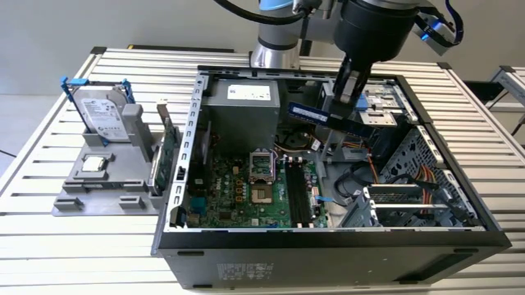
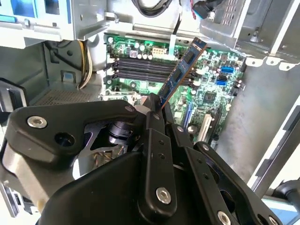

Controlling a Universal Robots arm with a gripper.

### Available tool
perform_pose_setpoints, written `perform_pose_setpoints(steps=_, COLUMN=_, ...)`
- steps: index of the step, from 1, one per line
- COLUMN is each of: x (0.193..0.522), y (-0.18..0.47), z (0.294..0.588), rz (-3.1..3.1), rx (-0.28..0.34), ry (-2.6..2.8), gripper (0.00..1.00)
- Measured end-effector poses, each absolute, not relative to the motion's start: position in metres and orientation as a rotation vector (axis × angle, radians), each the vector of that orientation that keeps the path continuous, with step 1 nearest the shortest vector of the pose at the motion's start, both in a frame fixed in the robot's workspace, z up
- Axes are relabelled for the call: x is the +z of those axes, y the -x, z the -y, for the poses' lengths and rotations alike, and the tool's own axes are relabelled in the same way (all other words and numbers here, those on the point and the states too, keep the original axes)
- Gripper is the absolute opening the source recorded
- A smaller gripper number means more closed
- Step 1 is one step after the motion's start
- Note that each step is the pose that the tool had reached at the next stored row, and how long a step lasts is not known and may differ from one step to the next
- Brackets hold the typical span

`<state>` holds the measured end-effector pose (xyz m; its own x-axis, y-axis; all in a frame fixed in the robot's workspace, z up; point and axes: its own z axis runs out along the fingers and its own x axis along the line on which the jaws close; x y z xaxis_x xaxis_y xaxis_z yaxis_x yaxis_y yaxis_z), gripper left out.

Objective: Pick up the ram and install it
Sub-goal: 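Insert the ram into the slot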

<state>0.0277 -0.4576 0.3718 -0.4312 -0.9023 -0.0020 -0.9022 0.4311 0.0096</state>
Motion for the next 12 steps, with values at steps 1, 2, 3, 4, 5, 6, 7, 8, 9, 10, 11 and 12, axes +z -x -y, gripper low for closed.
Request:
perform_pose_setpoints(steps=1, x=0.3717, y=-0.0278, z=0.4576, rz=2.66, rx=-0.014, ry=-1.665, gripper=0.0)
perform_pose_setpoints(steps=2, x=0.3717, y=-0.0277, z=0.4576, rz=2.666, rx=-0.015, ry=-1.656, gripper=0.0)
perform_pose_setpoints(steps=3, x=0.3717, y=-0.0277, z=0.4576, rz=2.671, rx=-0.014, ry=-1.647, gripper=0.0)
perform_pose_setpoints(steps=4, x=0.3716, y=-0.0277, z=0.4576, rz=2.677, rx=-0.014, ry=-1.638, gripper=0.0)
perform_pose_setpoints(steps=5, x=0.3715, y=-0.0277, z=0.4576, rz=2.683, rx=-0.014, ry=-1.628, gripper=0.0)
perform_pose_setpoints(steps=6, x=0.3715, y=-0.0277, z=0.4576, rz=2.688, rx=-0.015, ry=-1.619, gripper=0.0)
perform_pose_setpoints(steps=7, x=0.3715, y=-0.0277, z=0.4576, rz=2.694, rx=-0.015, ry=-1.61, gripper=0.0)
perform_pose_setpoints(steps=8, x=0.3714, y=-0.0277, z=0.4576, rz=2.7, rx=-0.015, ry=-1.601, gripper=0.0)
perform_pose_setpoints(steps=9, x=0.3713, y=-0.0277, z=0.4576, rz=2.705, rx=-0.015, ry=-1.592, gripper=0.0)
perform_pose_setpoints(steps=10, x=0.3713, y=-0.0277, z=0.4576, rz=2.711, rx=-0.015, ry=-1.582, gripper=0.0)
perform_pose_setpoints(steps=11, x=0.3713, y=-0.0277, z=0.4576, rz=2.717, rx=-0.015, ry=-1.572, gripper=0.0)
perform_pose_setpoints(steps=12, x=0.3712, y=-0.0277, z=0.4576, rz=2.722, rx=-0.015, ry=-1.562, gripper=0.0)
